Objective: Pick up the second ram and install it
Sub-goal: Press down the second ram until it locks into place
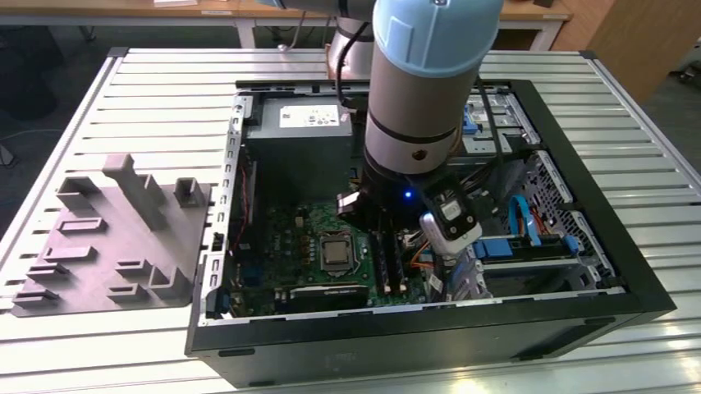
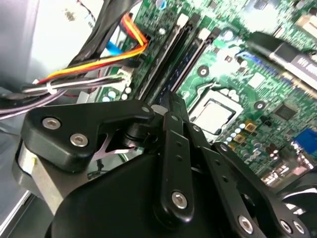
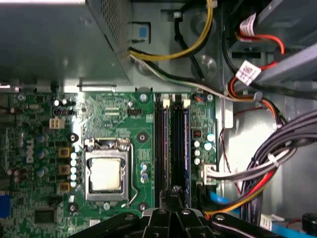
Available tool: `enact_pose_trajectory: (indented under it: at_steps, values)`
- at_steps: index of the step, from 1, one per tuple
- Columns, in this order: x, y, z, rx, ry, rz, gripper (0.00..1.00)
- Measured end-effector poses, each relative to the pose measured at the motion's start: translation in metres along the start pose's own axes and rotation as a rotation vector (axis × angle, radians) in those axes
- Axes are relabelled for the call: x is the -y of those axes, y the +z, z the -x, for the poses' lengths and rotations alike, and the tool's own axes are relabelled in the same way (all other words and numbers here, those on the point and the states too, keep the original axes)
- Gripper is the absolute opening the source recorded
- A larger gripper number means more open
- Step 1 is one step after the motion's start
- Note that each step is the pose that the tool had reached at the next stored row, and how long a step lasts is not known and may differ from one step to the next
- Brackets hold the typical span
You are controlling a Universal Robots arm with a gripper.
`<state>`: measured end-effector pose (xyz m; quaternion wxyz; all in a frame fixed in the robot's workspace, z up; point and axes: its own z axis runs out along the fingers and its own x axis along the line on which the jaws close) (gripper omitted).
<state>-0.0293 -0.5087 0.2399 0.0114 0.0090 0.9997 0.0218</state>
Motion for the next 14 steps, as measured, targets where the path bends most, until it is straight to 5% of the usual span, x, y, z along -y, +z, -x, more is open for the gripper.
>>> enact_pose_trajectory:
  at_steps: [4, 14]
  values:
    - [-0.0078, 0.0006, -0.0001, 0.0001, 0.000, 0.0003, 0.11]
    - [-0.0085, -0.0061, 0.0000, 0.0001, 0.001, -0.0018, 0.11]
